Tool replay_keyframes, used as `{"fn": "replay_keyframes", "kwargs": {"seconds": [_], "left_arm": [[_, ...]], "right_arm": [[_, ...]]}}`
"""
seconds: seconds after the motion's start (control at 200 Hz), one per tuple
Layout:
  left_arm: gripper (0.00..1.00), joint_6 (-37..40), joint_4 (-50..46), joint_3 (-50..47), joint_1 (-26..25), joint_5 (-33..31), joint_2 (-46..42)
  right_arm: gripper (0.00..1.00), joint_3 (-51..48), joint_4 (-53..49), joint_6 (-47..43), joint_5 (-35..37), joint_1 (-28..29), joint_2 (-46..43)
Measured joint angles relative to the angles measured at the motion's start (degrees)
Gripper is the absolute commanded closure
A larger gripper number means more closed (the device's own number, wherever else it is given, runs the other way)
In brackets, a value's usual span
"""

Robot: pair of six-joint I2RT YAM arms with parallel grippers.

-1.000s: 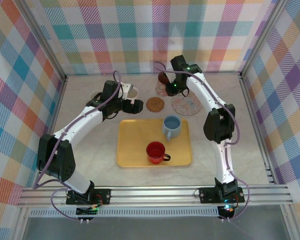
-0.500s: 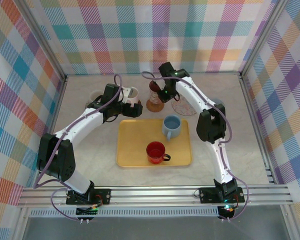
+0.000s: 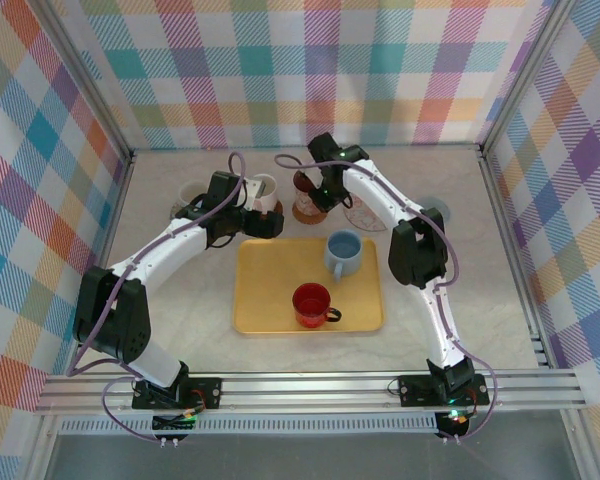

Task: Place the cup by the coaster

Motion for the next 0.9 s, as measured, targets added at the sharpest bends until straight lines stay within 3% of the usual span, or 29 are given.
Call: {"fn": "replay_keyframes", "kwargs": {"seconds": [0.9], "left_arm": [[0.00, 0.00, 0.02, 0.00, 0.00, -0.02, -0.55]], "right_arm": [[1.00, -10.27, 6.95, 0.02, -0.55, 0.66, -4.72]]}}
